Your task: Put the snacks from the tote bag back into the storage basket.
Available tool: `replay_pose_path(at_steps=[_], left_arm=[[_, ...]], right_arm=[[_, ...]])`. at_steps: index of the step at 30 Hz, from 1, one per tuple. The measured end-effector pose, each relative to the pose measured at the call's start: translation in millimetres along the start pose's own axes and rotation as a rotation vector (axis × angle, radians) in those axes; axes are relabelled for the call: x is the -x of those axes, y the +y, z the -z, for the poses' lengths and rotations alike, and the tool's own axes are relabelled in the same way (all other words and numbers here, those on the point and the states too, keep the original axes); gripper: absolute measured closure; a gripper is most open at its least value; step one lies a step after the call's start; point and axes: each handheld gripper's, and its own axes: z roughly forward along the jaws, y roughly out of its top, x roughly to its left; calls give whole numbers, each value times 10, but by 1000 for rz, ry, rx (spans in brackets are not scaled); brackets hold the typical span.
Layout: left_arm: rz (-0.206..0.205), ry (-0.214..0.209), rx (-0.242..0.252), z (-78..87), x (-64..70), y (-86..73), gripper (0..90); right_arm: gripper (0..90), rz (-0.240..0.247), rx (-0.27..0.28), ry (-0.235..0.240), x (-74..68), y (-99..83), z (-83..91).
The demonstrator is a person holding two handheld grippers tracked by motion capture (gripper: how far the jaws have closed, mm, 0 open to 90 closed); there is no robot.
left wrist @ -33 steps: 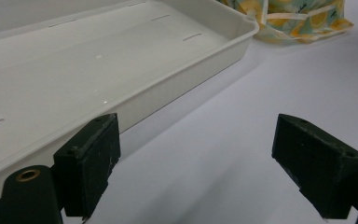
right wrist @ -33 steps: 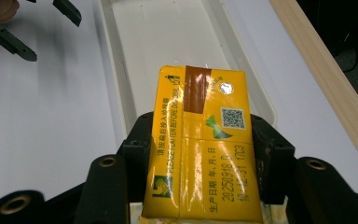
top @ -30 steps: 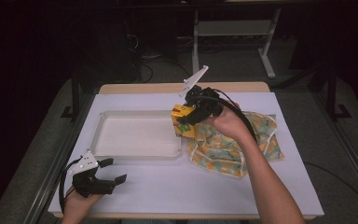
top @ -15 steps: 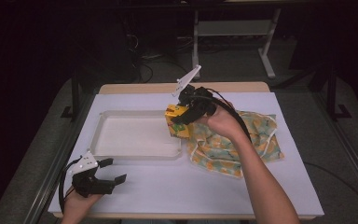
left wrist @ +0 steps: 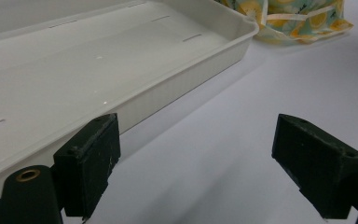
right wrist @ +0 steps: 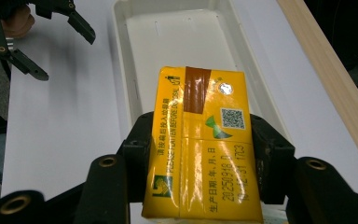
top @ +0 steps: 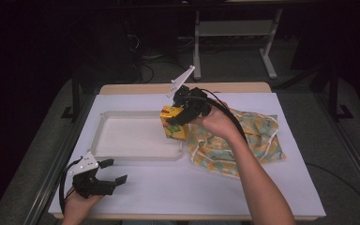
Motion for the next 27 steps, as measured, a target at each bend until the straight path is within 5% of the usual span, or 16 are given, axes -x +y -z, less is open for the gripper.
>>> replay_pose_path(at_steps=[27], left_arm=[[7, -4, 9, -7, -3, -3, 148]], right_arm=[[494, 19, -1, 37, -30, 159, -229]])
